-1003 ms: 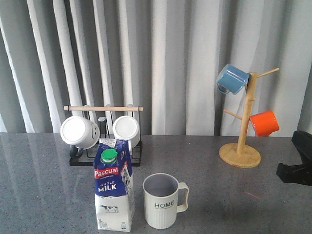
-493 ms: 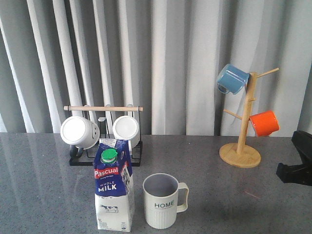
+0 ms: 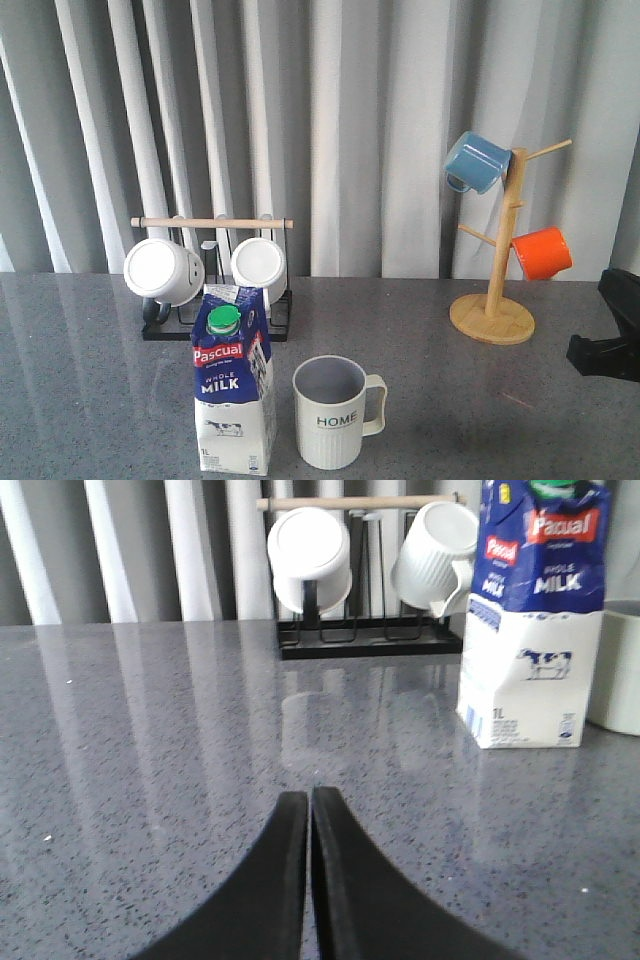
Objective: Place milk next to cup
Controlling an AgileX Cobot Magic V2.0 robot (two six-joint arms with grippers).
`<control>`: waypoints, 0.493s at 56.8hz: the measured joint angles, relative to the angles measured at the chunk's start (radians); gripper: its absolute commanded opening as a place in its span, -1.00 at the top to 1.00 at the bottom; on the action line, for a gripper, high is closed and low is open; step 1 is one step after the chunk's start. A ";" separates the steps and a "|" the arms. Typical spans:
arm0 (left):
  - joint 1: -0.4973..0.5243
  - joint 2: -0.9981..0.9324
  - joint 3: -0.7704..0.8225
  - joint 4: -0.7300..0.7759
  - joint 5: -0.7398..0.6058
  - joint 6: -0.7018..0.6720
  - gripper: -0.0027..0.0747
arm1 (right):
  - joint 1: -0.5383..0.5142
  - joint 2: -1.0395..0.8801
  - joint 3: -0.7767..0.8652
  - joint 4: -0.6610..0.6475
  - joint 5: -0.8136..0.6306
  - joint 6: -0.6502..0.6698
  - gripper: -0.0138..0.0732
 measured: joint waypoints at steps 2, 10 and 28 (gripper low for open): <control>0.015 -0.001 0.000 0.006 0.007 0.001 0.95 | 0.000 0.000 0.000 0.000 0.001 0.000 0.70; 0.060 -0.001 0.000 0.013 0.013 0.002 0.95 | 0.000 0.000 0.000 0.000 0.003 0.000 0.70; 0.091 -0.001 0.000 0.016 -0.005 0.002 0.95 | 0.000 0.000 0.000 0.000 0.004 0.000 0.70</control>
